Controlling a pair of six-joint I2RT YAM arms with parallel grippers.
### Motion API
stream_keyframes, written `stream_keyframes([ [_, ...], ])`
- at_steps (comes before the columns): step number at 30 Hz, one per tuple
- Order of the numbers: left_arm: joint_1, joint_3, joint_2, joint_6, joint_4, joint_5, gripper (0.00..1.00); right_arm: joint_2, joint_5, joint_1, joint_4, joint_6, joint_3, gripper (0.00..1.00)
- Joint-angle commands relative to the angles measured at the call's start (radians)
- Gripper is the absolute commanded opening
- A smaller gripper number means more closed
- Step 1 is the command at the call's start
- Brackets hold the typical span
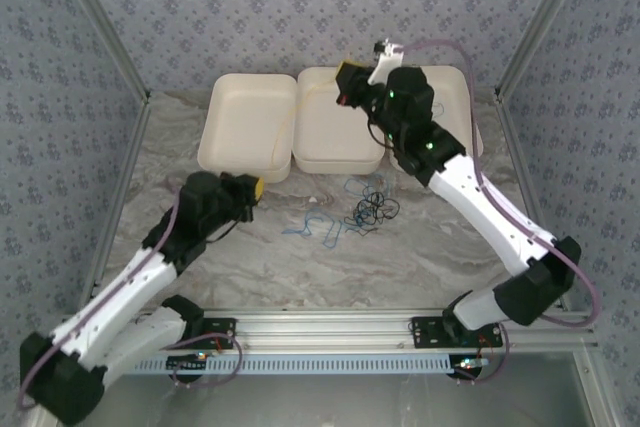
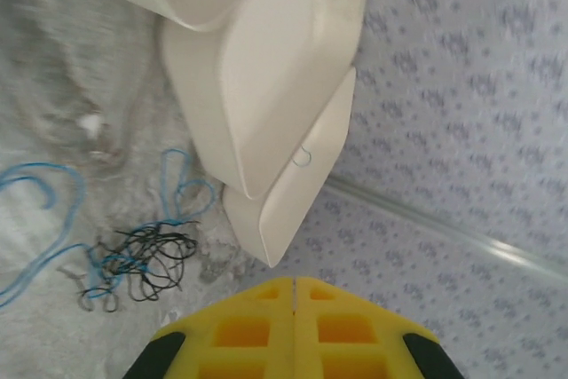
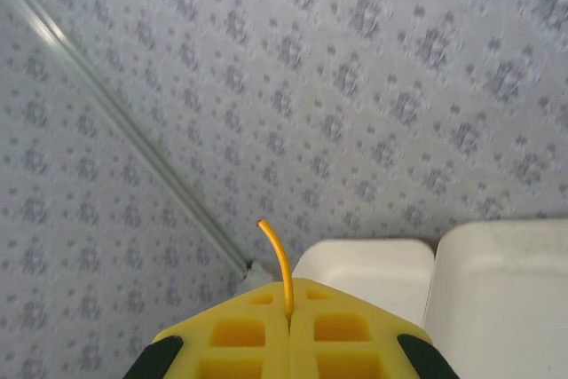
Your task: Untangle the cables
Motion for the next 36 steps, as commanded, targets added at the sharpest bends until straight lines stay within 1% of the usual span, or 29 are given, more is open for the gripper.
stream_keyframes([
  [1,-0.022,0.076,0.169,0.135,0.041,-0.011,0.0,0.101,-0.07,-0.074,-0.086,0.03,0.12,0.0],
  [4,-0.026,0.161,0.335,0.164,0.089,-0.016,0.0,0.215,-0.108,-0.149,-0.11,0.049,0.222,0.0],
  [10,-0.035,0.323,0.563,0.234,0.049,-0.074,0.0,0.468,-0.2,-0.271,-0.1,0.107,0.378,0.0],
  [12,-0.034,0.364,0.632,0.249,0.068,-0.091,0.0,0.555,-0.226,-0.296,-0.066,0.11,0.407,0.0],
  [14,-0.031,0.427,0.707,0.297,0.092,-0.099,0.0,0.641,-0.253,-0.313,-0.044,0.144,0.452,0.0],
  [17,-0.021,0.572,0.84,0.35,0.002,-0.09,0.0,0.786,-0.272,-0.324,-0.115,0.136,0.605,0.0],
  [21,-0.011,0.65,0.965,0.364,-0.009,-0.035,0.0,0.967,-0.272,-0.323,-0.29,0.125,0.864,0.0],
  [22,-0.01,0.655,0.979,0.367,-0.006,-0.029,0.04,1.014,-0.267,-0.322,-0.33,0.126,0.926,0.0],
  [23,-0.01,0.654,0.985,0.369,-0.002,-0.025,0.13,1.046,-0.265,-0.32,-0.355,0.126,0.971,0.0],
  [25,-0.01,0.638,0.977,0.377,0.023,-0.018,0.36,1.106,-0.254,-0.321,-0.402,0.126,1.033,0.0],
  [26,-0.011,0.629,0.965,0.383,0.029,-0.018,0.48,1.119,-0.248,-0.32,-0.405,0.127,1.036,0.0],
  [27,-0.011,0.622,0.949,0.39,0.027,-0.02,0.58,1.125,-0.244,-0.32,-0.407,0.126,1.034,0.0],
  [28,-0.01,0.616,0.931,0.401,0.02,-0.023,0.66,1.129,-0.245,-0.323,-0.408,0.126,1.029,0.0],
  [30,-0.012,0.61,0.885,0.426,-0.006,-0.034,0.73,1.137,-0.256,-0.323,-0.413,0.126,1.029,0.0],
  [31,-0.012,0.606,0.857,0.438,-0.023,-0.042,0.75,1.138,-0.265,-0.323,-0.416,0.126,1.029,0.0],
  [34,-0.019,0.595,0.773,0.466,-0.075,-0.078,0.77,1.135,-0.277,-0.317,-0.438,0.126,1.042,0.19],
  [36,-0.021,0.589,0.722,0.48,-0.112,-0.09,0.78,1.126,-0.276,-0.308,-0.453,0.082,1.055,0.32],
])
